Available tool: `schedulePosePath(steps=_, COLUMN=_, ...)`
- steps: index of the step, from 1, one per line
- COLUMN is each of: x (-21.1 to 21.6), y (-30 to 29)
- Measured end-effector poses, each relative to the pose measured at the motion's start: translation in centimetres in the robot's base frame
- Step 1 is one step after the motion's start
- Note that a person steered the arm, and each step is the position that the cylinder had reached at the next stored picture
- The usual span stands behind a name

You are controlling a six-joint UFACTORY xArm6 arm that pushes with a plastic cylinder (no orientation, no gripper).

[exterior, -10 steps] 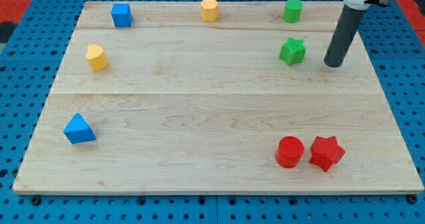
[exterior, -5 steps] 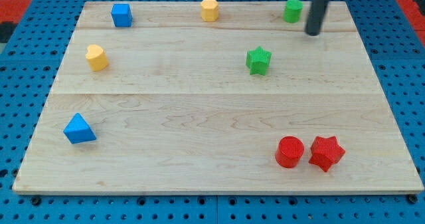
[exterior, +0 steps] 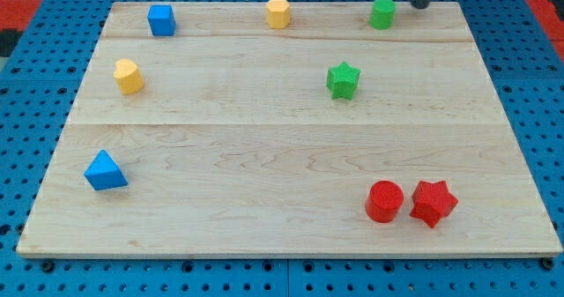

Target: Move the green circle diagonally left of the green star

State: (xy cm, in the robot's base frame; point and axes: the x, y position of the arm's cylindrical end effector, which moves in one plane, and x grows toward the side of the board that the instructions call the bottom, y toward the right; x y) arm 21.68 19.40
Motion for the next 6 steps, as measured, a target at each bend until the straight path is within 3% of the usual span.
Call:
schedulePosePath(steps=1, x=3.2, y=-8.6)
schedulePosePath(steps=2, x=2.3, y=-5.7)
schedulePosePath(steps=3, x=-1.4, y=-6.0)
schedulePosePath(steps=4, x=-2.0, y=-11.2)
schedulePosePath(steps=5, x=6.6, y=-12.9)
schedulePosePath(steps=6, x=8.7, y=-16.3)
